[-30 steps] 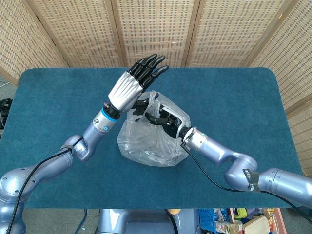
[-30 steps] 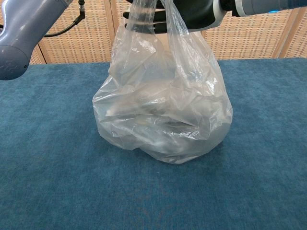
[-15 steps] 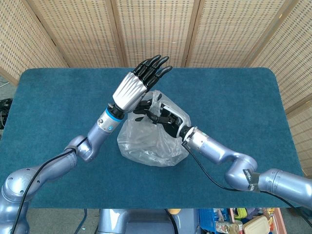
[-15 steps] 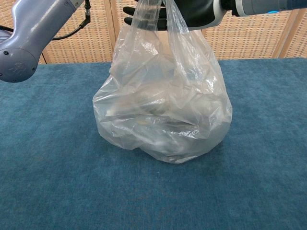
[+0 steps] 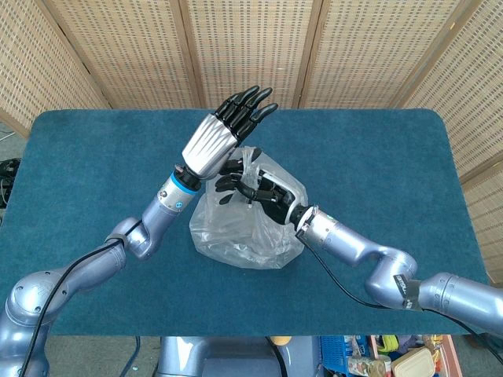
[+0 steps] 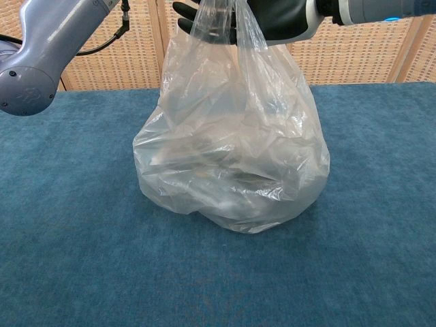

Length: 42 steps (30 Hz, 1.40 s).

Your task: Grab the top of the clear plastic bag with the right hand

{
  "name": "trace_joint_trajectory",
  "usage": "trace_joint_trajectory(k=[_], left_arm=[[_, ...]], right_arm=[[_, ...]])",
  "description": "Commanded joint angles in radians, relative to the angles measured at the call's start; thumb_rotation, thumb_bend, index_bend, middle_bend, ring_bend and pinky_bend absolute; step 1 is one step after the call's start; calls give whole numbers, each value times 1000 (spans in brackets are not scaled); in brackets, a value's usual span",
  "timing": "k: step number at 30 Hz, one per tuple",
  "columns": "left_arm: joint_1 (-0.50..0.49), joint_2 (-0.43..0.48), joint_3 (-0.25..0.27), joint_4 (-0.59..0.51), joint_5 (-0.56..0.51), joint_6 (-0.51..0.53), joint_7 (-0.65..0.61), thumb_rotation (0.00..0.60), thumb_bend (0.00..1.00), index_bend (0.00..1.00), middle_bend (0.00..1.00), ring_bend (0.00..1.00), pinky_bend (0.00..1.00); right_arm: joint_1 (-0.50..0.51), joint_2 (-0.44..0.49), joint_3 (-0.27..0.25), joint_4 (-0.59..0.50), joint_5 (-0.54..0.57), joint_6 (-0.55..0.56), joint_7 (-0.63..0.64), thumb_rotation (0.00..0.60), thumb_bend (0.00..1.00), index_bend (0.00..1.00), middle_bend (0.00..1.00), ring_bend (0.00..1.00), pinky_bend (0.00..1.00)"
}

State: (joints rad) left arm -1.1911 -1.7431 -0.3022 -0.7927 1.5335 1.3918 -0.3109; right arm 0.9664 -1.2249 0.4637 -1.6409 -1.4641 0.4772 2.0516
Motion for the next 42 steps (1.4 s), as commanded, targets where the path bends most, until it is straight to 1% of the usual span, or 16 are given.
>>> trace_joint_trajectory(k=[1,5,7,9,10,12,14,15,18,19,21,31,35,42], left_arm=[[1,2,0,0,0,1,-1,600,345,56,0,12,155],[1,6,3,-1,3,0,1,600,343,57,0,12,155],[1,8,5,0,4,0,4,600,345,58,0,12,155],[2,9,5,-3,4,-1,3,600,344,58,0,12,155],[3,10,6,-3,3,-2,4,600,343,58,0,12,155],[4,12,6,-3,3,-3,5,600,335,57,0,12,155],[6,15,7,-6,2,-4,1,600,314,46,0,8,154],[7,18,7,-9,1,-7,-1,600,302,38,0,6,153],[12,34,10,-23,-2,-19,-8,600,224,5,0,0,146],[13,41,10,-31,-3,-21,-12,600,191,1,0,0,143],[16,54,10,-44,-3,-24,-19,592,157,0,0,0,139],[34,149,31,-115,3,-76,-11,538,104,0,0,0,129],[53,193,48,-140,15,-80,3,528,104,0,0,0,124],[106,278,76,-185,35,-54,-41,513,106,0,0,0,125]], right_arm=[[2,7,-13,1,-21,5,16,600,668,457,500,374,354],[8,13,-27,3,-43,15,38,600,677,514,572,433,361],[13,18,-36,2,-57,22,51,600,702,527,597,465,371],[19,24,-47,5,-71,33,66,600,761,538,617,493,379],[22,26,-53,7,-78,39,73,600,806,545,626,506,382],[28,29,-64,14,-86,49,84,600,932,569,651,541,393],[35,33,-75,20,-93,56,91,600,989,589,676,579,413],[38,35,-80,24,-95,60,93,600,1000,604,695,608,430],[51,45,-99,30,-105,66,101,600,1000,639,734,667,466],[56,49,-106,31,-109,67,103,600,1000,645,741,676,472],[65,55,-117,33,-118,68,105,600,1000,659,751,689,481],[92,74,-164,39,-153,97,166,600,1000,674,765,708,490],[104,83,-190,48,-176,120,196,600,1000,679,772,733,512],[130,95,-236,69,-183,143,215,600,1000,695,788,771,549]])
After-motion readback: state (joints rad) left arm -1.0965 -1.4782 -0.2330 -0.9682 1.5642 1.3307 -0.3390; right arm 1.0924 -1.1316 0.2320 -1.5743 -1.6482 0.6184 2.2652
